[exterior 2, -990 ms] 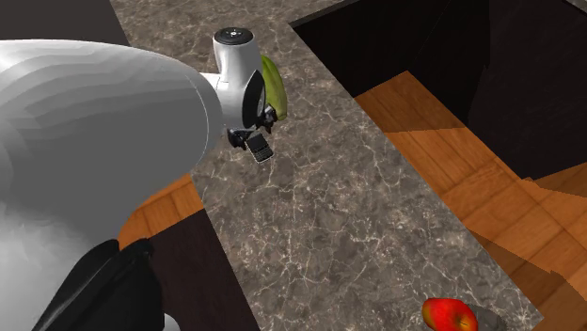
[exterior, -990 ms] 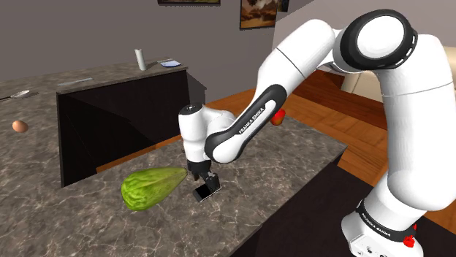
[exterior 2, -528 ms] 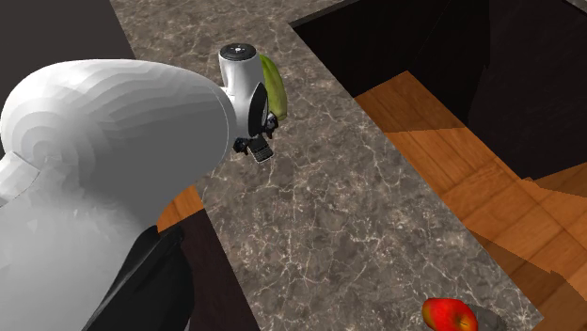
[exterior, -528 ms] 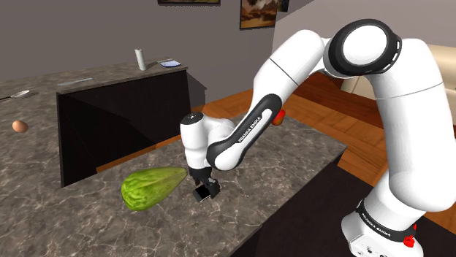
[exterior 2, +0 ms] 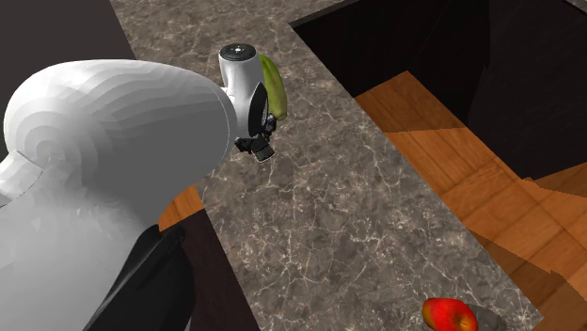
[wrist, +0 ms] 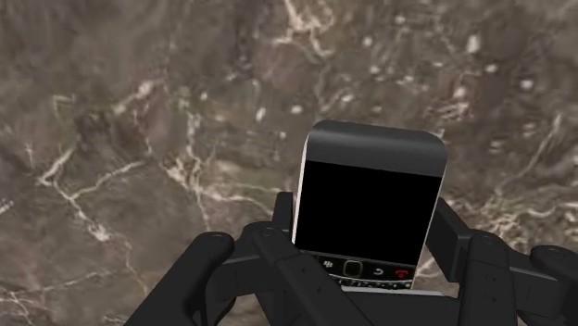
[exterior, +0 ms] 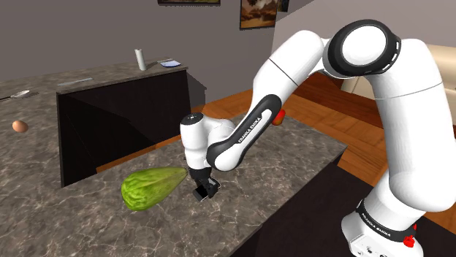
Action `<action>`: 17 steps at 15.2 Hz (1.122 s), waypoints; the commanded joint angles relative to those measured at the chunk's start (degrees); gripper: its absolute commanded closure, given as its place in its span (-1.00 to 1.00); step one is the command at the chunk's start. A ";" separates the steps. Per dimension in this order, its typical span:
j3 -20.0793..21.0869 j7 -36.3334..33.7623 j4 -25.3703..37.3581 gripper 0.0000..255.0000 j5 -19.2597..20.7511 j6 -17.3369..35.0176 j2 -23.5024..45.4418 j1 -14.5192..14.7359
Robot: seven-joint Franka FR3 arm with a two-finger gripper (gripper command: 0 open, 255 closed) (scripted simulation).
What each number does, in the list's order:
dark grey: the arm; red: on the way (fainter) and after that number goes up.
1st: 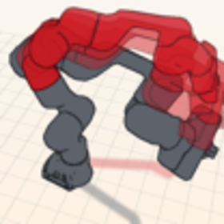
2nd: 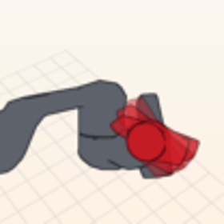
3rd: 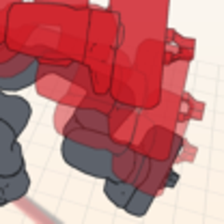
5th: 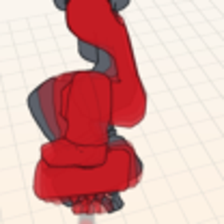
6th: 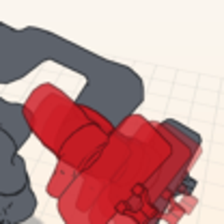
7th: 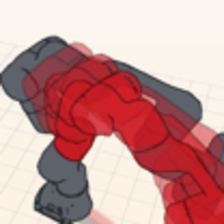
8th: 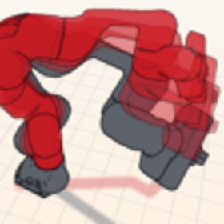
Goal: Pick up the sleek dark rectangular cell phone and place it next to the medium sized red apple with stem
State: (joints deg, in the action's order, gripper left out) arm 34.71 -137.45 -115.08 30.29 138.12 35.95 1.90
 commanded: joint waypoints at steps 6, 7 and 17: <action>0.05 -0.03 -0.13 1.00 -0.07 -0.10 0.01 0.03; 0.02 -0.07 -0.10 1.00 -0.04 -0.08 0.06 0.08; 3.31 2.29 -0.78 1.00 -3.77 -3.76 -4.72 -2.49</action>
State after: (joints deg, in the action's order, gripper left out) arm 37.60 -135.49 -115.72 27.03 134.82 31.89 -0.22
